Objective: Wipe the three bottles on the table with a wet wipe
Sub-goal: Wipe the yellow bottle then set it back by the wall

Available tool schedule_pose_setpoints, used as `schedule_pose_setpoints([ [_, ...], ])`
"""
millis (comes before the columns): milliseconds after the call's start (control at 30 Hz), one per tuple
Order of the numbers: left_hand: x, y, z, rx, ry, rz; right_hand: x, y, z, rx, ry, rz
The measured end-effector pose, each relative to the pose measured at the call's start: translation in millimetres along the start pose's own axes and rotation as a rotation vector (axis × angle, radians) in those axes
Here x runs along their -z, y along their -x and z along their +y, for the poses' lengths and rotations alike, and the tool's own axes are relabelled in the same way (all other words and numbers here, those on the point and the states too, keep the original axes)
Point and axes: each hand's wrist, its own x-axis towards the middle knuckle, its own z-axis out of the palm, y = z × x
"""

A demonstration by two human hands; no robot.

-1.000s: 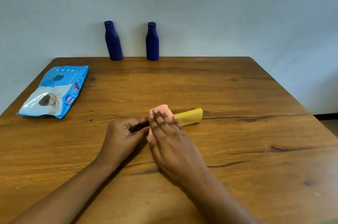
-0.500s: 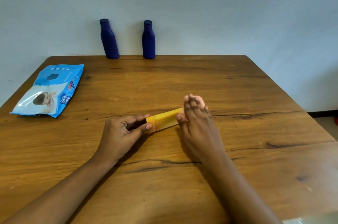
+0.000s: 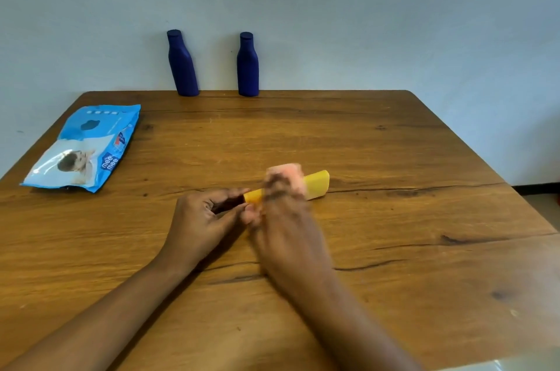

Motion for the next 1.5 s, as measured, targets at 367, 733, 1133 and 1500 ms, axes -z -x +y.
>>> schedule_pose_setpoints([
  [367,1,0,2,-0.013,0.003,-0.021,2,-2,9,-0.061,0.045,0.008],
  [733,-2,0,4,-0.032,-0.001,-0.017,4,-3,17,-0.087,0.056,0.002],
  [1133,0,1,4,-0.043,0.042,-0.044,-8,3,-1,0.004,0.029,-0.006],
  [1500,-3,0,0,-0.027,0.026,-0.024,4,2,14,-0.058,0.015,-0.003],
])
